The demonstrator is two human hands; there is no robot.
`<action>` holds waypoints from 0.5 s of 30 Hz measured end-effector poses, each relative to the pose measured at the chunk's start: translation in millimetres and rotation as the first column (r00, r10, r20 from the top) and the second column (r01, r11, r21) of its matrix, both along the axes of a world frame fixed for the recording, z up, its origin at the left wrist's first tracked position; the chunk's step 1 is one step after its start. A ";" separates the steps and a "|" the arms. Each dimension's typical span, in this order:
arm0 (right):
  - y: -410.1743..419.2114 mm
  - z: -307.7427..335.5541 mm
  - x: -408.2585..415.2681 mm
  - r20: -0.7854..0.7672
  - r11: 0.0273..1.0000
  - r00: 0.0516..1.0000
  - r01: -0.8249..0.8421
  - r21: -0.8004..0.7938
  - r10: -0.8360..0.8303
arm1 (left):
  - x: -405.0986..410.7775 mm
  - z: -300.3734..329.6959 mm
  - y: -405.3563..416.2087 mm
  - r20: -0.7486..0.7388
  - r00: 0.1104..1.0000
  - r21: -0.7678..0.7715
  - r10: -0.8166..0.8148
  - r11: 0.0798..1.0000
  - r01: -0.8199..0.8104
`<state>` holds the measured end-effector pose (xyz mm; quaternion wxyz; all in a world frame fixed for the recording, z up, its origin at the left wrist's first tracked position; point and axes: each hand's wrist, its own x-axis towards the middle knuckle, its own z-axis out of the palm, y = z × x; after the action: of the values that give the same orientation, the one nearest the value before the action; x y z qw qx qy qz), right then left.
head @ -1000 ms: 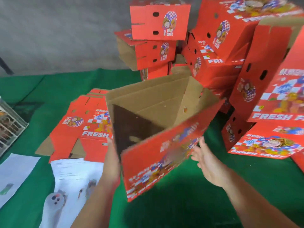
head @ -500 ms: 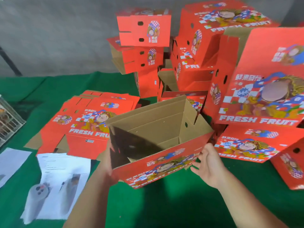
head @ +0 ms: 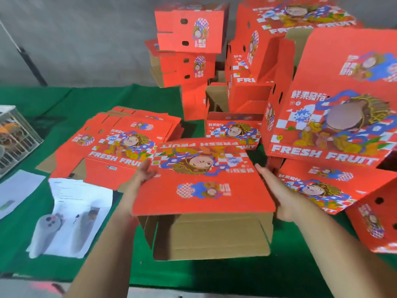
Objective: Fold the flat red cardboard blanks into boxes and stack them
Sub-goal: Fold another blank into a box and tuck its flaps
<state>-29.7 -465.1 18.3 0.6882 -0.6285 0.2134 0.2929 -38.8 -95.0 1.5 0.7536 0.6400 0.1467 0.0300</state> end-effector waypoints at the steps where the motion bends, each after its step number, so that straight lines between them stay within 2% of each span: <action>1: -1.5 -3.2 1.1 0.010 0.998 0.999 -0.036 -0.053 0.036 | -3.2 3.2 -8.5 0.021 0.997 -0.088 -0.075 0.993 0.077; 2: -0.2 0.4 -2.5 0.010 0.994 0.998 -0.059 -0.092 0.060 | -5.1 8.8 -18.2 0.017 0.987 -0.061 -0.161 0.985 0.162; 4: 1.9 -1.0 -2.5 0.060 0.987 0.993 -0.095 -0.127 0.103 | -11.1 8.8 -33.1 -0.001 0.992 0.048 -0.126 0.991 0.126; 8: 4.8 -10.8 -3.3 0.337 0.994 0.941 -0.001 -0.111 0.039 | -12.8 -1.4 -28.5 0.128 0.979 0.004 -0.160 0.987 0.161; 11: 4.0 -15.5 -4.1 0.525 0.989 0.843 -0.056 -0.139 0.121 | -10.3 -2.4 -27.7 0.204 0.976 0.094 -0.074 0.994 0.056; 15: 8.2 -27.6 -2.4 0.573 0.954 0.788 -0.061 -0.294 0.227 | -8.9 -1.6 -31.2 0.261 0.965 0.292 -0.004 0.953 -0.075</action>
<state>-32.2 -457.0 -9.3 0.6070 -0.7878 -0.0280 0.1003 -47.7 -126.2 -0.1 0.6599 0.7346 0.0524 0.1489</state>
